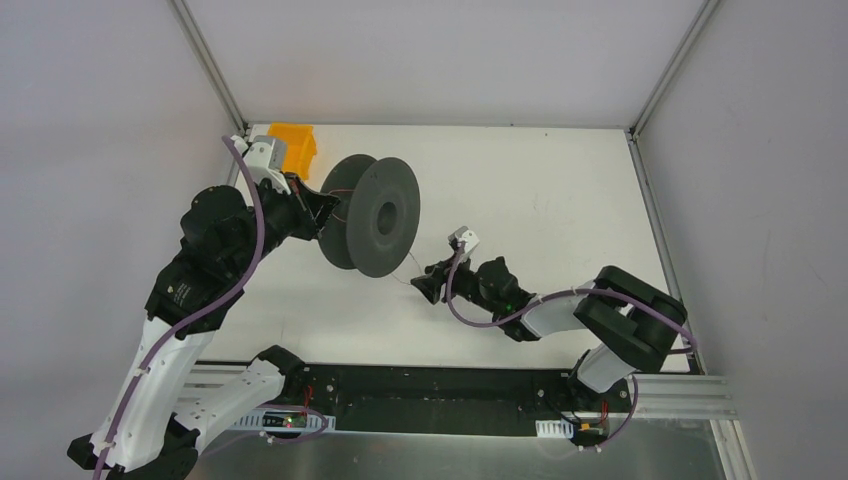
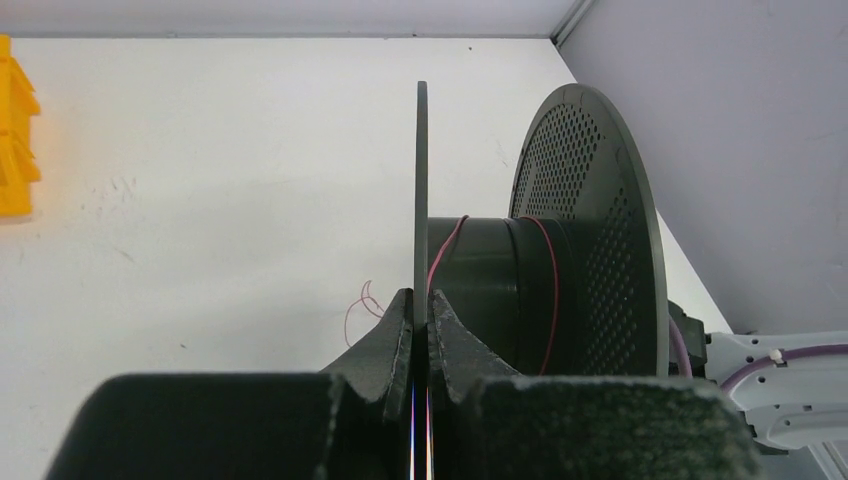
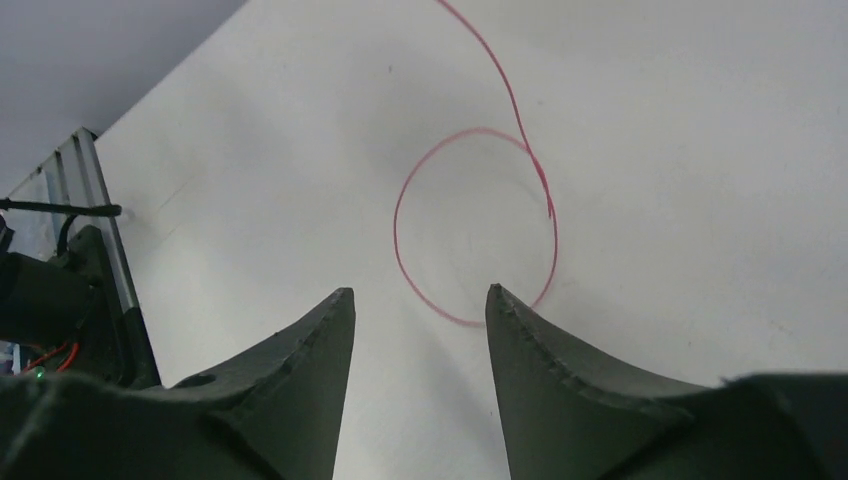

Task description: Wrap the cables

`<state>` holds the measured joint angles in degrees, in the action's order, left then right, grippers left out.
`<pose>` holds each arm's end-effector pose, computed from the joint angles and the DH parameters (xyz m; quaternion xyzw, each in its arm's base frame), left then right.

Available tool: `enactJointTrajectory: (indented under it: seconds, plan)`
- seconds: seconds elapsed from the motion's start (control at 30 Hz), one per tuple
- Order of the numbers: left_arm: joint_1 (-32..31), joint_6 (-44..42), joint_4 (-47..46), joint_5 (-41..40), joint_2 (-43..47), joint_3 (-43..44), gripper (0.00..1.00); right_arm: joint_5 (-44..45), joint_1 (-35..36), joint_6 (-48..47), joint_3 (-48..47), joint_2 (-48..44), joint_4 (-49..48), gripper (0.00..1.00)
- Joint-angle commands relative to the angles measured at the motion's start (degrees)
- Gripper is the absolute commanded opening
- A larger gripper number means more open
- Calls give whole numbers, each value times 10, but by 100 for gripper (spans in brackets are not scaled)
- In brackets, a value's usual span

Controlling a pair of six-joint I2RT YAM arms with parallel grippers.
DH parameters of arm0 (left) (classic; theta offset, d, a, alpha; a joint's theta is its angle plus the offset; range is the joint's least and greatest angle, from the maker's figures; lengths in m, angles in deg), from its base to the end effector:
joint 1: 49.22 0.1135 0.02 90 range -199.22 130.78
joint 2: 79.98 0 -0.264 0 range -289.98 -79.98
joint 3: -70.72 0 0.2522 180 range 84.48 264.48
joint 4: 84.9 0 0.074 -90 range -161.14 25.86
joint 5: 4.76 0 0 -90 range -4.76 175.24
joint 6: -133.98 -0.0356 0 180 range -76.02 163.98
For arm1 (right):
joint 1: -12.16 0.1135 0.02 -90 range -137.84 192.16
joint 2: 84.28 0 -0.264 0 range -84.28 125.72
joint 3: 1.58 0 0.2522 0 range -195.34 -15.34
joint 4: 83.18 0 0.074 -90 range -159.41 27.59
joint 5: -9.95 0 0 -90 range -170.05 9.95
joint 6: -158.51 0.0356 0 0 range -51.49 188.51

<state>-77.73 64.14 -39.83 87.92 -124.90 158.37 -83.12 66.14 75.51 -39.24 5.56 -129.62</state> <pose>0.1115 -0.0625 0.4666 0.0687 0.7181 -0.3007 0.6239 0.1648 0.2299 0.1673 -0.3120 0.6728 0.3574 0.5678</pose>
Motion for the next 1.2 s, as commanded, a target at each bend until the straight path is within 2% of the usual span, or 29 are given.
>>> enactJointTrajectory:
  seconds: [0.0, 0.07, 0.2, 0.37, 0.63, 0.83, 0.87, 0.93, 1.0, 1.1, 1.17]
  plan:
    - [-1, 35, -78, 1, 9, 24, 0, -3, -7, -34, -11, 18, -179, 55]
    - [-2, 44, -82, 7, 9, 24, 0, -6, -8, -46, -24, 26, -189, 55]
    - [-2, 61, -92, 15, 11, 22, 0, 8, -8, -88, -56, 46, -196, 63]
    - [-1, 83, -100, 24, 8, 22, 0, -11, -18, -114, -100, 85, -196, 64]
    - [-1, 123, -116, 5, 14, 17, 0, -97, -26, -73, -145, 195, -270, 62]
    - [-1, 137, -126, -7, 22, 15, 0, -90, -27, -43, -170, 233, -271, 59]
    - [-1, 139, -128, -7, 22, 13, 0, -86, -27, -42, -171, 236, -271, 54]
    - [-1, 139, -131, -13, 24, 10, 0, -79, -28, -33, -166, 236, -271, 34]
    - [-1, 132, -135, -23, 26, 8, 0, -68, -29, -19, -157, 234, -269, 21]
    - [-1, 106, -136, -60, 20, 15, 0, -52, -28, 12, -135, 224, -256, 7]
    - [-1, 83, -134, -90, 16, 19, 0, -49, -27, 42, -108, 208, -246, 2]
